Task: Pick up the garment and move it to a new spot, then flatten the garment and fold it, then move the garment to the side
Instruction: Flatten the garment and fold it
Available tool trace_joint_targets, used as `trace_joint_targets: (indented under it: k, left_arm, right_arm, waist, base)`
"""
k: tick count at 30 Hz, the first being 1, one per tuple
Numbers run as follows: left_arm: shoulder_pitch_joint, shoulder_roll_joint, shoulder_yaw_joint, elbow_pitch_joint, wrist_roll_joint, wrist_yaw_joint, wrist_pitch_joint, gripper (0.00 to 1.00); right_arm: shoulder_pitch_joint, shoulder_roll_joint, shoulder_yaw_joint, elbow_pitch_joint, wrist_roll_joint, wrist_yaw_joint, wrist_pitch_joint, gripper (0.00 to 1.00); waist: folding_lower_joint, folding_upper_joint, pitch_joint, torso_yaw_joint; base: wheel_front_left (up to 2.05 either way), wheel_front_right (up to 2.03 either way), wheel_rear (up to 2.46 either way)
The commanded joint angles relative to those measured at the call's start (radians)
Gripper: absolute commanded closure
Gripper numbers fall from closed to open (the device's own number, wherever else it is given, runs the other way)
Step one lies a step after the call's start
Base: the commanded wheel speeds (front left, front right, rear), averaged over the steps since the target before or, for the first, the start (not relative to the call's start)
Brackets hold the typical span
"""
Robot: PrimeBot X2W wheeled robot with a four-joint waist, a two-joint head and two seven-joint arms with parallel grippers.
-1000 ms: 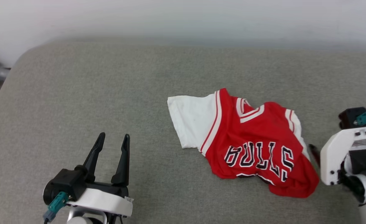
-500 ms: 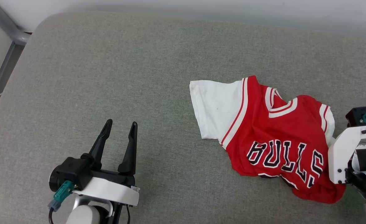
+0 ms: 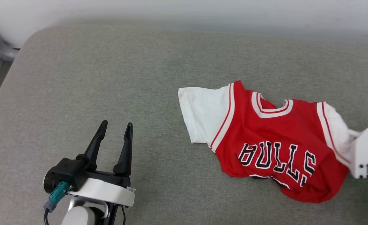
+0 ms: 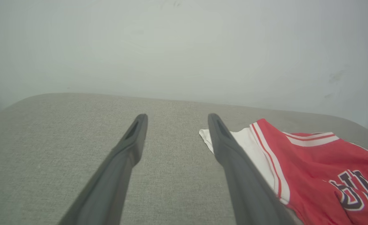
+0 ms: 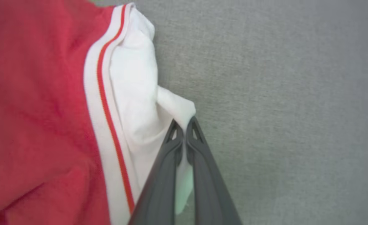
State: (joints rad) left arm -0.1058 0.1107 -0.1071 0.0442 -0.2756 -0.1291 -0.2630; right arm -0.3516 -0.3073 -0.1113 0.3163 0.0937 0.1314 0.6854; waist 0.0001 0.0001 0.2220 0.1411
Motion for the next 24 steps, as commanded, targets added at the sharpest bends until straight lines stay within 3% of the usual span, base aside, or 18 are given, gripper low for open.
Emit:
trace_joint_targets:
  k: [1, 5, 7, 12, 13, 14, 15, 16, 24]
  left_arm:
    - [0.008, 0.000, 0.002, -0.003, 0.007, -0.002, -0.003, 0.00]
    - [0.010, 0.001, 0.005, -0.006, 0.007, -0.002, -0.003, 0.00]
    - [0.005, 0.004, 0.004, -0.007, 0.005, -0.002, -0.003, 0.00]
    - [-0.008, 0.010, 0.004, -0.007, 0.003, -0.002, -0.003, 0.00]
    - [-0.010, 0.010, 0.004, -0.006, 0.003, -0.002, -0.003, 0.00]
    - [-0.012, 0.011, 0.004, -0.004, 0.003, -0.002, -0.003, 0.00]
    - [-0.012, 0.011, 0.004, -0.004, 0.003, -0.002, -0.003, 0.00]
    - [-0.014, 0.012, 0.005, -0.002, 0.003, -0.002, -0.003, 0.00]
    - [-0.008, 0.015, 0.009, 0.010, 0.006, -0.002, -0.003, 0.00]
  right_arm:
    - [-0.025, -0.017, -0.031, -0.003, -0.010, -0.001, -0.024, 1.00]
    - [-0.033, -0.036, -0.093, 0.005, -0.040, -0.001, -0.057, 1.00]
    - [-0.042, -0.053, -0.171, 0.028, -0.073, -0.001, -0.093, 1.00]
    - [-0.042, -0.029, -0.291, 0.096, -0.133, -0.001, -0.155, 1.00]
    - [-0.039, -0.022, -0.295, 0.116, -0.139, -0.001, -0.163, 0.90]
    - [-0.045, -0.016, -0.307, 0.131, -0.142, -0.001, -0.178, 0.21]
    - [-0.045, -0.016, -0.307, 0.131, -0.142, -0.001, -0.178, 0.21]
    - [-0.054, -0.012, -0.322, 0.146, -0.147, -0.001, -0.193, 0.00]
    - [-0.091, 0.027, -0.322, 0.183, -0.166, -0.001, -0.358, 0.00]
  waist:
    - [-0.0001, -0.0001, -0.010, -0.020]
    - [-0.0001, -0.0001, -0.007, -0.034]
    - [-0.0001, -0.0001, 0.002, -0.043]
    - [-0.0001, -0.0001, 0.015, -0.051]
    - [-0.0001, -0.0001, 0.016, -0.053]
    - [-0.0001, -0.0001, 0.017, -0.055]
    - [-0.0001, -0.0001, 0.017, -0.055]
    - [-0.0001, -0.0001, 0.016, -0.058]
    - [-0.0001, -0.0001, -0.025, -0.079]
  base:
    - [0.00, 0.00, 0.00]
    - [0.00, 0.00, 0.00]
    - [0.00, 0.00, 0.00]
    - [0.00, 0.00, 0.00]
    - [0.00, 0.00, 0.00]
    - [0.00, 0.00, 0.00]
    - [0.00, 0.00, 0.00]
    - [0.00, 0.00, 0.00]
    - [0.00, 0.00, 0.00]
